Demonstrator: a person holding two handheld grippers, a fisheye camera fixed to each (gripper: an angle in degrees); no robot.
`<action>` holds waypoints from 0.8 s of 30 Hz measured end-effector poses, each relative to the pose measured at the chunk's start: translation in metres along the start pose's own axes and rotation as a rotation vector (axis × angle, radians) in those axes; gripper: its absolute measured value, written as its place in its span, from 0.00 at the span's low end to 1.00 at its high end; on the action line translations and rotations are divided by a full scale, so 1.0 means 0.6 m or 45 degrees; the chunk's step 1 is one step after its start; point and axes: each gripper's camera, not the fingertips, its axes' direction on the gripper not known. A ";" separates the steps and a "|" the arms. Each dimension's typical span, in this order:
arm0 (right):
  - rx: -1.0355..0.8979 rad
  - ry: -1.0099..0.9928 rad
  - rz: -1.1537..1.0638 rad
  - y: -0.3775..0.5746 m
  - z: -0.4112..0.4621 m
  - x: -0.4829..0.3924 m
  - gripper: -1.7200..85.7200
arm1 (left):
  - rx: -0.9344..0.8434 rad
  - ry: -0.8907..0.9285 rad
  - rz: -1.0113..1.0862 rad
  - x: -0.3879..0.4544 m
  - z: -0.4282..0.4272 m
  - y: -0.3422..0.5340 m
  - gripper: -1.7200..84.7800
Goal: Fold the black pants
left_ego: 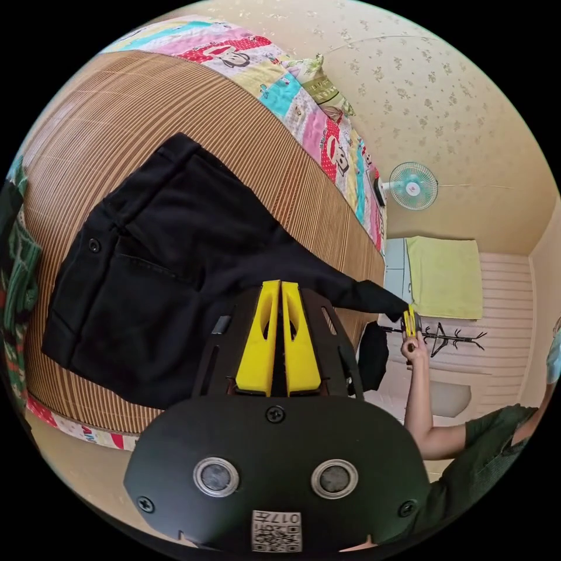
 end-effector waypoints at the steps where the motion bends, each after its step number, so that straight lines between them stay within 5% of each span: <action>1: 0.052 0.054 -0.061 0.034 -0.012 -0.051 0.05 | 0.017 0.000 0.014 0.003 -0.001 0.000 0.02; 8: 0.378 0.448 -0.510 0.015 0.031 -0.202 0.04 | 0.026 0.114 0.043 0.010 0.020 -0.011 0.08; 12: 0.042 0.535 -0.441 -0.089 0.098 -0.178 0.04 | 0.020 -0.022 0.086 0.017 0.025 -0.007 0.08; 17: -0.195 0.920 -0.517 -0.038 0.131 -0.128 0.03 | 0.013 -0.251 0.081 -0.008 0.048 -0.063 0.08; 24: -0.529 1.415 -0.279 0.018 0.123 0.098 0.02 | -0.164 -0.615 0.174 -0.047 0.169 -0.172 0.02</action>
